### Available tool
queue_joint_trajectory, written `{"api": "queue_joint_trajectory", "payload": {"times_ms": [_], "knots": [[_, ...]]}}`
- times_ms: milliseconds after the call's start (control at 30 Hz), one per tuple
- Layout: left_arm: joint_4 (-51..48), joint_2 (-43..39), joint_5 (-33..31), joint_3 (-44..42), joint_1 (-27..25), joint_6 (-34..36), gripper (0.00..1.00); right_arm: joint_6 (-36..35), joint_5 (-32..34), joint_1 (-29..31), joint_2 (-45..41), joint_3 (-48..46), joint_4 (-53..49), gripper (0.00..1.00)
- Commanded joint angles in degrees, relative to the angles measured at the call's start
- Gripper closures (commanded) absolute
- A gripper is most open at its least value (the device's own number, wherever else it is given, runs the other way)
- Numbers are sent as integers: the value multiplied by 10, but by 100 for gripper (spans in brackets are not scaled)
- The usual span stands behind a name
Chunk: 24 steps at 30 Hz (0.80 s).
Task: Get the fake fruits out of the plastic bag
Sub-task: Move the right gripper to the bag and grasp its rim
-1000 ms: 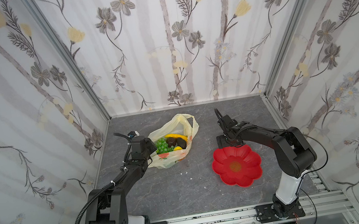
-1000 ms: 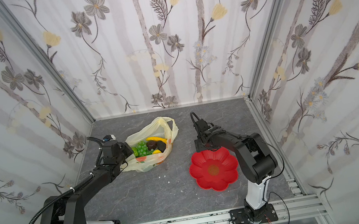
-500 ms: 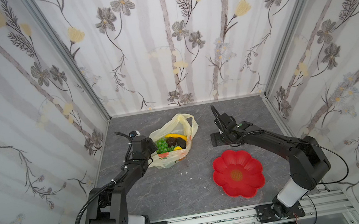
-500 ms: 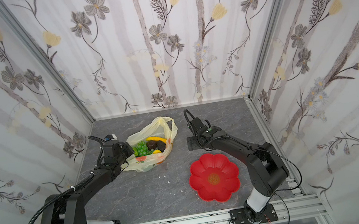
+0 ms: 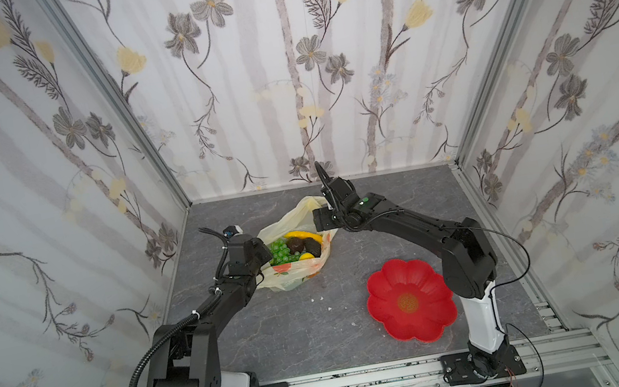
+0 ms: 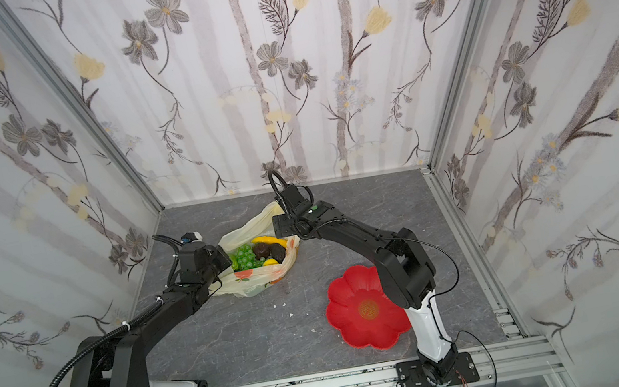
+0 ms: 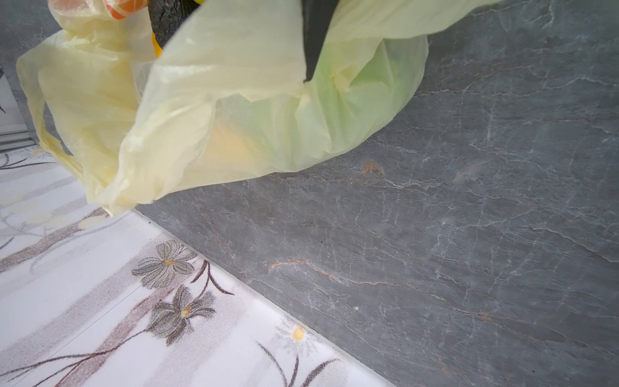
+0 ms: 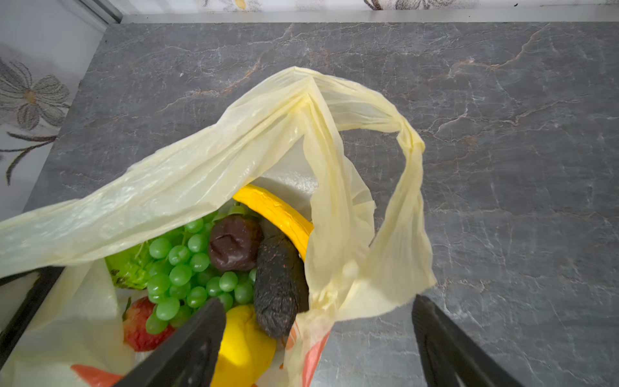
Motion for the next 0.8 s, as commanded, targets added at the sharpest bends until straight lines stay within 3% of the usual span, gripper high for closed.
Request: {"api": "queue_joint_trajectory", "payload": {"times_ms": [0, 100, 233, 333, 400, 767], "knots": [[13, 0, 0, 4, -2, -4, 100, -5, 29, 0, 52, 50, -24, 20], [13, 6, 0, 6, -5, -5, 100, -11, 28, 0, 85, 76, -33, 34], [13, 21, 4, 19, -8, -12, 100, -16, 43, 0, 91, 72, -37, 71], [12, 46, 9, 41, -16, -17, 100, -18, 58, -9, 65, 30, -28, 92], [13, 68, 17, 60, -22, -21, 100, -17, 56, -18, 32, -22, -2, 100], [-28, 211, 14, 242, -86, -26, 100, 11, 53, -41, -157, -299, 126, 100]]}}
